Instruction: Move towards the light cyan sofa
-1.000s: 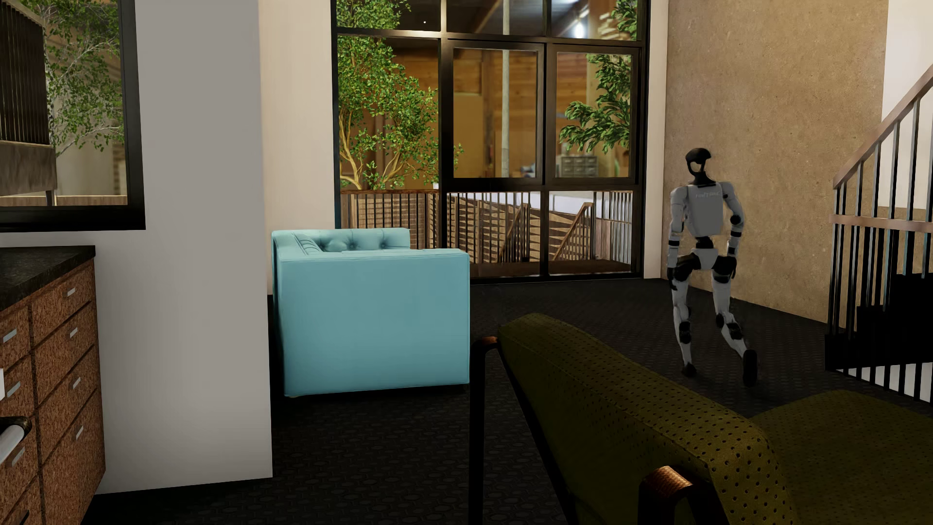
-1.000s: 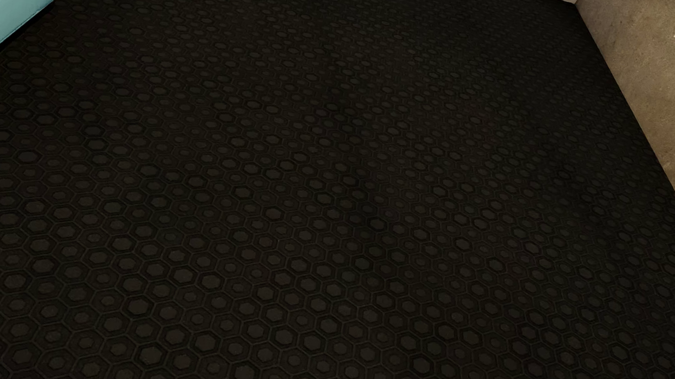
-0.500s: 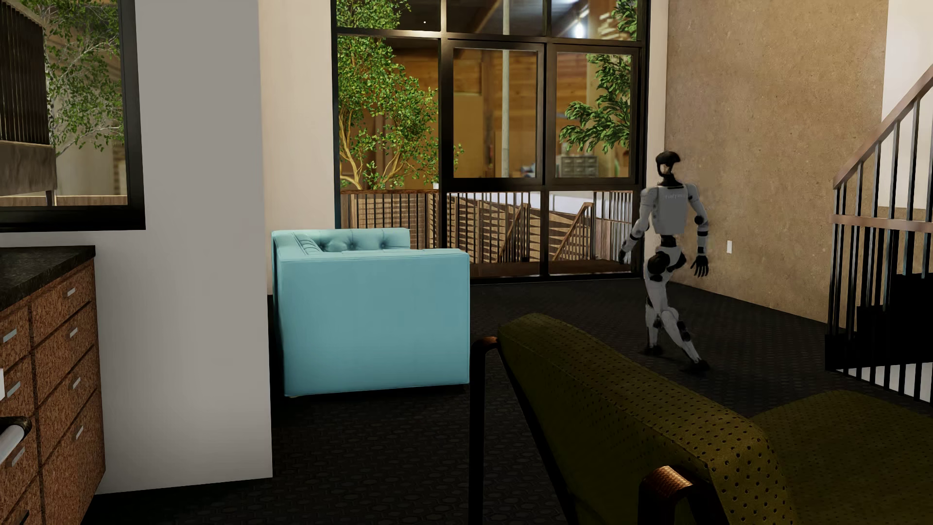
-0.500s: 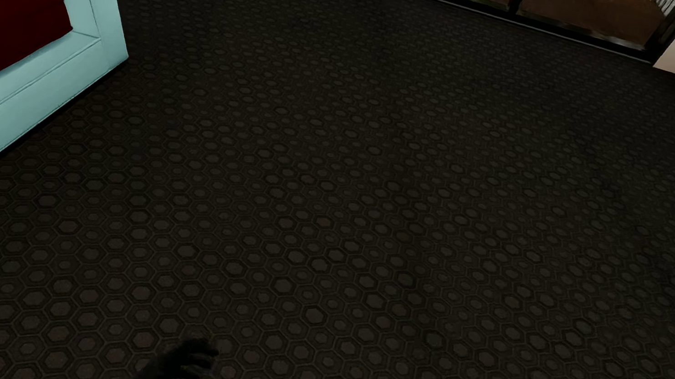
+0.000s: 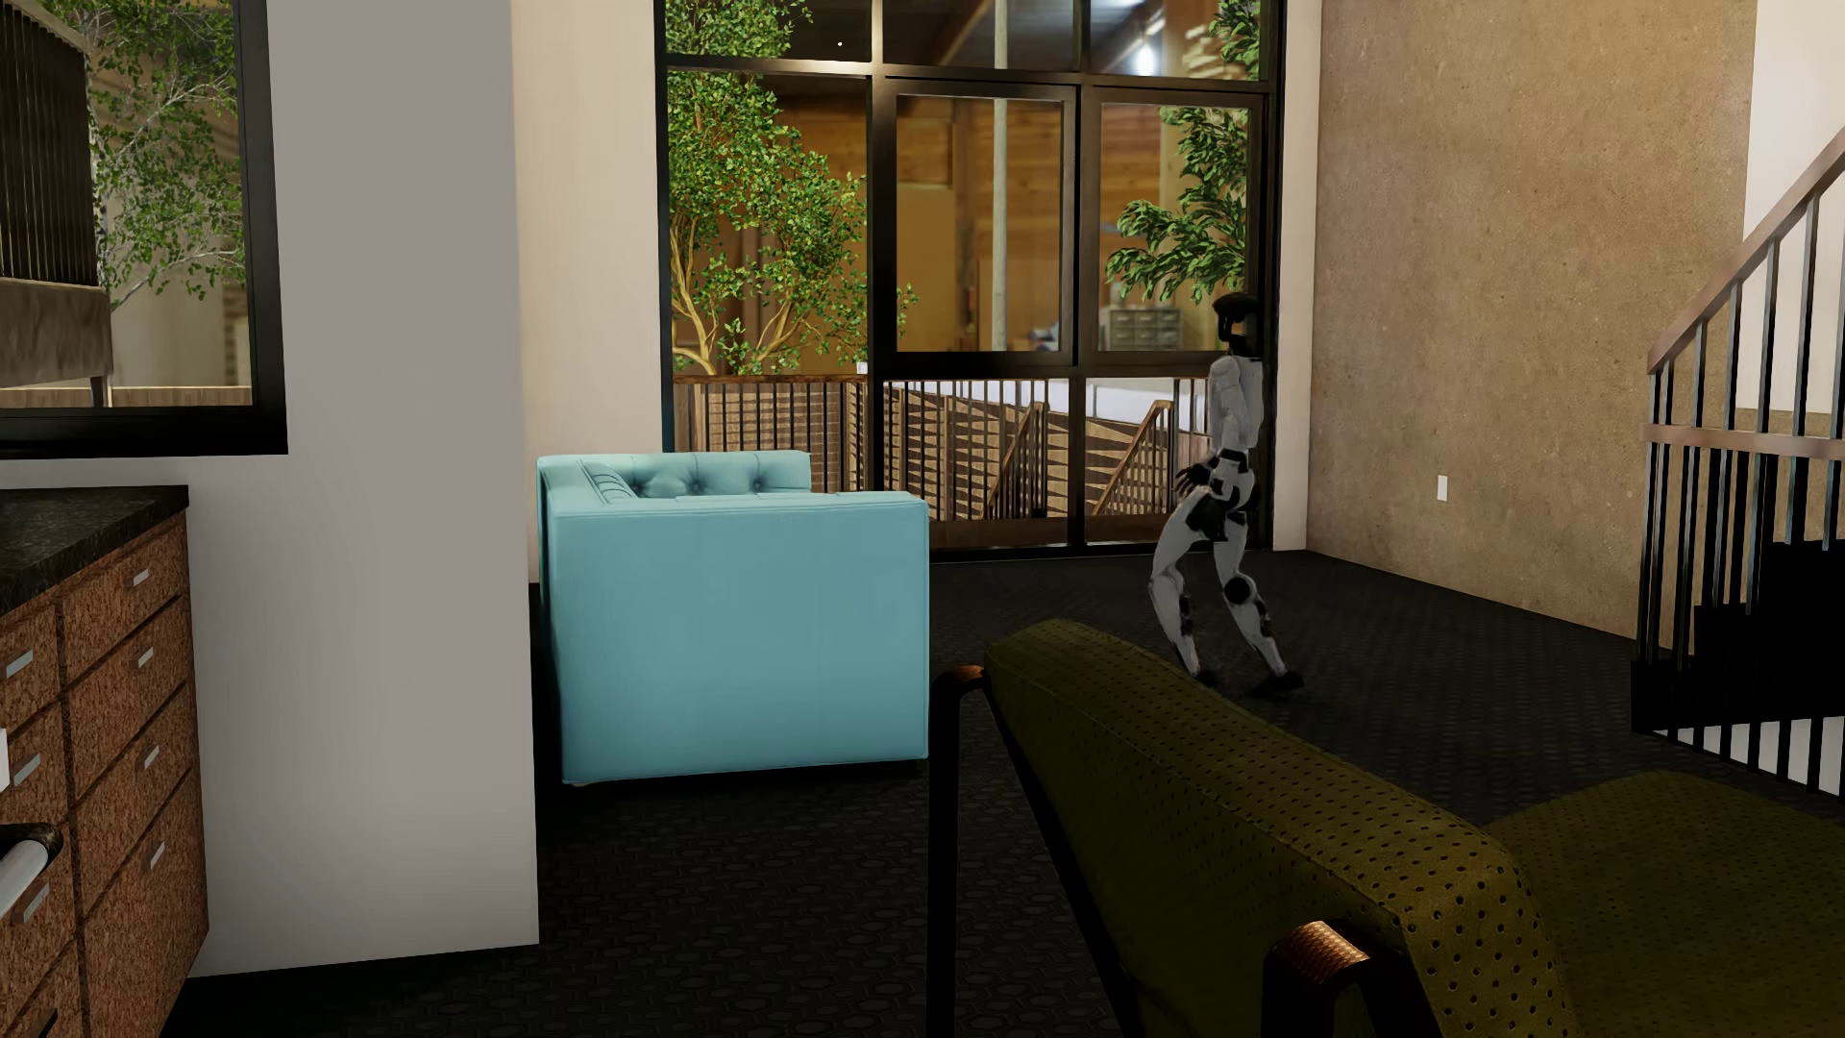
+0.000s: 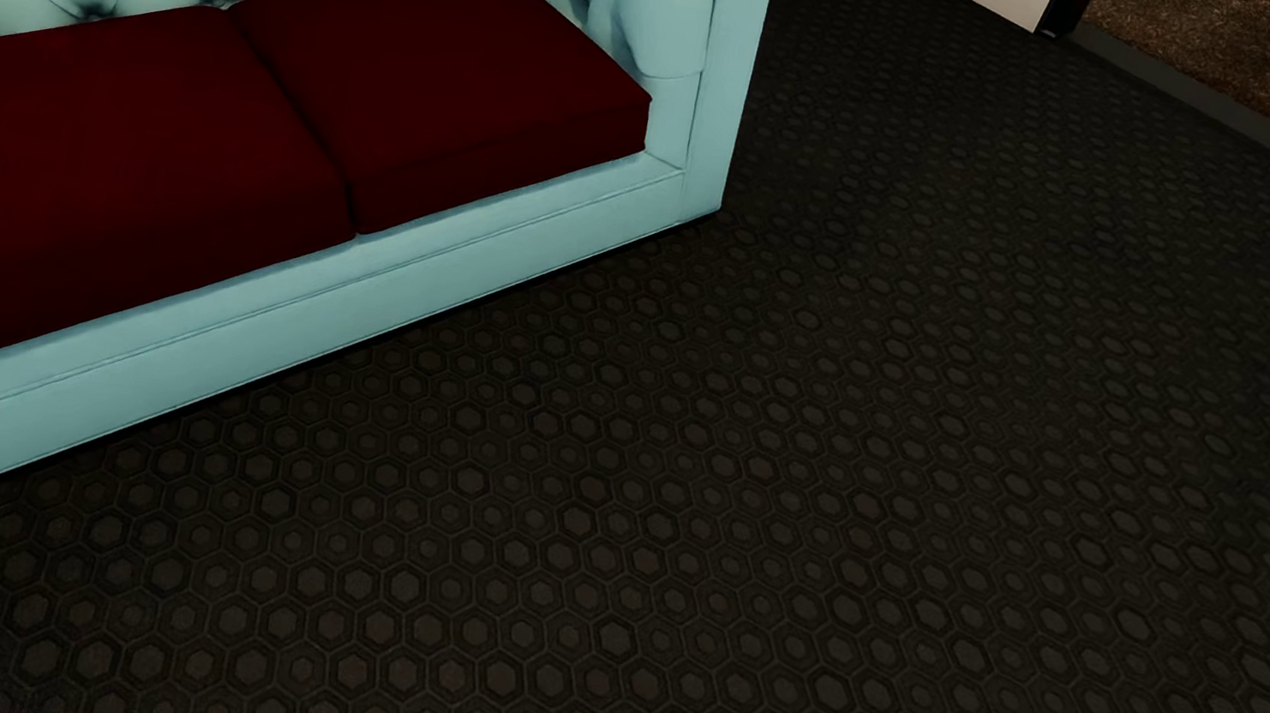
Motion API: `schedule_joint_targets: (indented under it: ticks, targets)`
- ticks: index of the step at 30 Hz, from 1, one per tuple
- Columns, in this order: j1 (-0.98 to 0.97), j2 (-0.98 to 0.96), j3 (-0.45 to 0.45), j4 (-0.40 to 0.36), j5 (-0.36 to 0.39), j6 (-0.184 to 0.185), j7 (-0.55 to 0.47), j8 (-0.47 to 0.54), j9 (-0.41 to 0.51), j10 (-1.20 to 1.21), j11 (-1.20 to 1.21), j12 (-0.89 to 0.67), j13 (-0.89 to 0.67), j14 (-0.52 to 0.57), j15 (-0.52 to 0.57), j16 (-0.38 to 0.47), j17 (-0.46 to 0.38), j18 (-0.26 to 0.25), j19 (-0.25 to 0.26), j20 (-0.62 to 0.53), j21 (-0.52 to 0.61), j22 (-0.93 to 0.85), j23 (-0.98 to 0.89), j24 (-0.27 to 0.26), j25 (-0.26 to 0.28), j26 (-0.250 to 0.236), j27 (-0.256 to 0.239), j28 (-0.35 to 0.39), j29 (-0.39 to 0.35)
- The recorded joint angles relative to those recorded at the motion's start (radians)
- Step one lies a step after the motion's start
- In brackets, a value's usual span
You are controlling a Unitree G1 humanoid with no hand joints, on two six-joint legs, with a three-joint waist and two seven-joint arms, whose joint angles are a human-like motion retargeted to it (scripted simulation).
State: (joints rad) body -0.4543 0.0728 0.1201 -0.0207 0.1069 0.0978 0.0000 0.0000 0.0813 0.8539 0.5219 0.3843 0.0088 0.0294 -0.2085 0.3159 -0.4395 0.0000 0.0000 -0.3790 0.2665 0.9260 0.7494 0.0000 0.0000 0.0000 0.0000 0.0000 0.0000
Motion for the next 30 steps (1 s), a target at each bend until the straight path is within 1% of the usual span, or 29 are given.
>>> schedule_joint_targets:
  ticks: [1,2,3,4,5,6,7,8,9,10,11,12,13,14,15,16,17,19,21,22,24,26,27,28,29,30]
  targets:
    - [0.0,0.039,0.026,0.005,-0.003,-0.002,0.0,0.0,-0.007,-0.186,-0.014,0.006,-0.028,0.005,-0.04,-0.012,-0.002,0.0,0.0,0.021,-0.029,0.002,-0.035,0.0,0.0,0.0,0.0,0.0,0.0]
    - [0.017,0.085,0.045,0.013,0.001,0.0,0.0,0.0,-0.012,-0.345,-0.031,0.011,-0.058,-0.043,-0.083,-0.025,-0.002,0.0,0.0,0.032,-0.046,0.013,-0.069,0.0,0.0,0.0,0.0,0.0,0.0]
    - [0.036,0.133,0.06,0.026,0.007,0.005,0.0,0.0,-0.018,-0.432,-0.047,0.014,-0.088,-0.145,-0.126,-0.039,-0.001,0.0,0.0,0.026,-0.053,0.032,-0.099,0.0,0.0,0.0,0.0,0.0,0.0]
    - [0.041,0.168,0.077,0.039,0.009,0.007,0.0,0.0,-0.029,-0.427,-0.053,0.015,-0.112,-0.23,-0.156,-0.053,0.002,0.0,0.0,0.007,-0.051,0.056,-0.129,0.0,0.0,0.0,0.0,0.0,0.0]
    - [0.031,0.182,0.099,0.05,0.002,0.0,0.0,0.0,-0.047,-0.415,-0.043,0.015,-0.127,-0.249,-0.155,-0.065,0.009,0.0,0.0,-0.017,-0.044,0.082,-0.156,0.0,0.0,0.0,0.0,0.0,0.0]
    - [0.013,0.183,0.121,0.057,-0.009,-0.016,0.0,0.0,-0.068,-0.403,-0.026,0.015,-0.13,-0.196,-0.119,-0.075,0.021,0.0,0.0,-0.038,-0.035,0.112,-0.179,0.0,0.0,0.0,0.0,0.0,0.0]
    - [-0.01,0.179,0.129,0.049,-0.024,-0.045,0.0,0.0,-0.092,-0.389,-0.007,0.016,-0.12,-0.075,-0.05,-0.081,0.039,0.0,0.0,-0.055,-0.022,0.145,-0.192,0.0,0.0,0.0,0.0,0.0,0.0]
    - [-0.028,0.179,0.115,0.019,-0.043,-0.087,0.0,0.0,-0.111,-0.367,0.019,0.014,-0.094,0.048,0.042,-0.08,0.062,0.0,0.0,-0.077,-0.007,0.178,-0.19,0.0,0.0,0.0,0.0,0.0,0.0]
    - [-0.023,0.183,0.09,-0.022,-0.062,-0.128,0.0,0.0,-0.121,-0.341,0.066,0.009,-0.055,0.11,0.156,-0.071,0.085,0.0,0.0,-0.1,0.011,0.203,-0.17,0.0,0.0,0.0,0.0,0.0,0.0]
    - [0.013,0.172,0.07,-0.057,-0.082,-0.16,0.0,0.0,-0.121,-0.325,0.149,0.001,-0.012,0.105,0.294,-0.058,0.103,0.0,0.0,-0.108,0.04,0.207,-0.136,0.0,0.0,0.0,0.0,0.0,0.0]
    - [0.069,0.127,0.063,-0.082,-0.108,-0.183,0.0,0.0,-0.116,-0.327,0.266,-0.004,0.024,0.053,0.437,-0.045,0.111,0.0,0.0,-0.091,0.092,0.186,-0.095,0.0,0.0,0.0,0.0,0.0,0.0]
    - [0.129,0.051,0.06,-0.1,-0.137,-0.202,0.0,0.0,-0.11,-0.336,0.401,-0.01,0.046,-0.017,0.548,-0.034,0.108,0.0,0.0,-0.059,0.17,0.149,-0.051,0.0,0.0,0.0,0.0,0.0,0.0]
    - [0.182,-0.04,0.048,-0.118,-0.161,-0.216,0.0,0.0,-0.102,-0.343,0.538,-0.021,0.059,-0.078,0.592,-0.025,0.102,0.0,0.0,-0.029,0.258,0.108,-0.008,0.0,0.0,0.0,0.0,0.0,0.0]
    - [0.226,-0.13,0.017,-0.136,-0.174,-0.224,0.0,0.0,-0.094,-0.351,0.664,-0.04,0.071,-0.117,0.562,-0.014,0.099,0.0,0.0,-0.009,0.331,0.068,0.037,0.0,0.0,0.0,0.0,0.0,0.0]
    - [0.27,-0.209,-0.026,-0.151,-0.176,-0.226,0.0,0.0,-0.084,-0.364,0.758,-0.068,0.09,-0.143,0.489,-0.002,0.102,0.0,0.0,0.003,0.374,0.037,0.09,0.0,0.0,0.0,0.0,0.0,0.0]
    - [0.323,-0.274,-0.074,-0.162,-0.17,-0.222,0.0,0.0,-0.071,-0.38,0.803,-0.102,0.115,-0.167,0.414,0.011,0.109,0.0,0.0,0.008,0.386,0.013,0.153,0.0,0.0,0.0,0.0,0.0,0.0]
    - [0.377,-0.328,-0.122,-0.165,-0.159,-0.214,0.0,0.0,-0.059,-0.395,0.791,-0.135,0.146,-0.192,0.36,0.022,0.115,0.0,0.0,0.011,0.376,-0.007,0.218,0.0,0.0,0.0,0.0,0.0,0.0]
    - [0.454,-0.406,-0.226,-0.148,-0.131,-0.188,0.0,0.0,-0.047,-0.412,0.618,-0.196,0.208,-0.228,0.316,0.029,0.111,0.0,0.0,0.056,0.345,-0.037,0.316,0.0,0.0,0.0,0.0,0.0,0.0]
    - [0.492,-0.443,-0.325,-0.117,-0.121,-0.169,0.0,0.0,-0.045,-0.41,0.351,-0.241,0.263,-0.251,0.337,0.029,0.093,0.0,0.0,0.128,0.344,-0.076,0.341,0.0,0.0,0.0,0.0,0.0,0.0]
    - [0.513,-0.447,-0.357,-0.107,-0.126,-0.17,0.0,0.0,-0.045,-0.411,0.216,-0.255,0.29,-0.267,0.381,0.034,0.088,0.0,0.0,0.152,0.343,-0.107,0.335,0.0,0.0,0.0,0.0,0.0,0.0]
    - [0.567,-0.437,-0.38,-0.09,-0.138,-0.188,0.0,0.0,-0.048,-0.424,-0.01,-0.263,0.333,-0.306,0.487,0.054,0.093,0.0,0.0,0.176,0.328,-0.182,0.327,0.0,0.0,0.0,0.0,0.0,0.0]
    - [0.623,-0.415,-0.374,-0.072,-0.137,-0.202,0.0,0.0,-0.048,-0.433,-0.135,-0.246,0.351,-0.342,0.533,0.065,0.102,0.0,0.0,0.191,0.317,-0.244,0.327,0.0,0.0,0.0,0.0,0.0,0.0]
    - [0.645,-0.41,-0.368,-0.062,-0.132,-0.204,0.0,0.0,-0.05,-0.433,-0.15,-0.232,0.348,-0.357,0.526,0.063,0.103,0.0,0.0,0.195,0.316,-0.258,0.323,0.0,0.0,0.0,0.0,0.0,0.0]
    - [0.66,-0.413,-0.363,-0.051,-0.126,-0.204,0.0,0.0,-0.057,-0.43,-0.146,-0.213,0.339,-0.369,0.485,0.058,0.101,0.0,0.0,0.193,0.316,-0.254,0.317,0.0,0.0,0.0,0.0,0.0,0.0]
    - [0.669,-0.418,-0.361,-0.038,-0.121,-0.205,0.0,0.0,-0.07,-0.426,-0.131,-0.19,0.326,-0.377,0.467,0.052,0.098,0.0,0.0,0.181,0.313,-0.232,0.312,0.0,0.0,0.0,0.0,0.0,0.0]
    - [0.677,-0.42,-0.358,-0.022,-0.115,-0.202,0.0,0.0,-0.084,-0.421,-0.117,-0.169,0.31,-0.376,0.503,0.046,0.096,0.0,0.0,0.156,0.304,-0.185,0.31,0.0,0.0,0.0,0.0,0.0,0.0]
